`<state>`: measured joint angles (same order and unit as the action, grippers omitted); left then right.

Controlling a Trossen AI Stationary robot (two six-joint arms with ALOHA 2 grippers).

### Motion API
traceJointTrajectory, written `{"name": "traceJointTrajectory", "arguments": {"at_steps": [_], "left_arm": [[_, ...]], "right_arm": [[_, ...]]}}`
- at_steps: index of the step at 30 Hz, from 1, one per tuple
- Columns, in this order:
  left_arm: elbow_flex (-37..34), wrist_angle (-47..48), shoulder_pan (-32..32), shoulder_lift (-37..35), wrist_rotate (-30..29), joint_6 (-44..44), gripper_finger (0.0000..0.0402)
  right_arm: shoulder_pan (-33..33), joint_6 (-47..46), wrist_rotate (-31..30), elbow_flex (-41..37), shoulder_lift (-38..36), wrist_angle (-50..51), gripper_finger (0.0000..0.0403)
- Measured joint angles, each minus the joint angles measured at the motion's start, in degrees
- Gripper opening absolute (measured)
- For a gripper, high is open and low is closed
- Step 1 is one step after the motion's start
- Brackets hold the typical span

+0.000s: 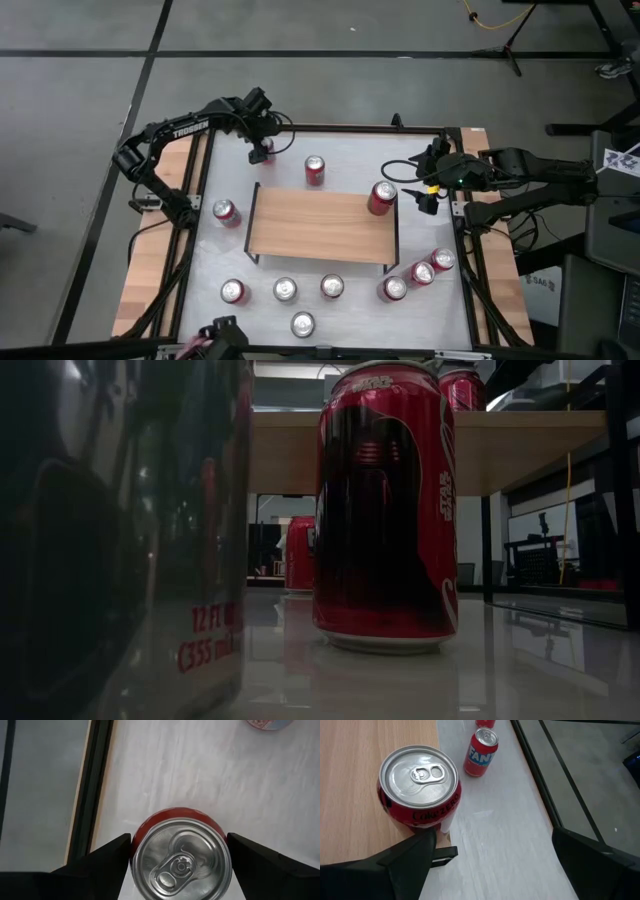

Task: Place canned beverage on shelf
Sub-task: Put the red soda can on the shelf

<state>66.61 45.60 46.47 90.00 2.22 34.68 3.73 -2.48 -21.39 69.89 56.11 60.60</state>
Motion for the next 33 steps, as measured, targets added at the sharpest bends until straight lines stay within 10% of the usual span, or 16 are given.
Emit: {"name": "traceJointTrajectory", "arguments": {"at_steps": [33], "left_arm": [[-0.07, -0.2, -0.16, 0.11, -1.64, -4.65, 0.0381]], "right_arm": [[0.0, 0.0, -0.01, 0.0, 0.0, 0.0, 0.0388]]}}
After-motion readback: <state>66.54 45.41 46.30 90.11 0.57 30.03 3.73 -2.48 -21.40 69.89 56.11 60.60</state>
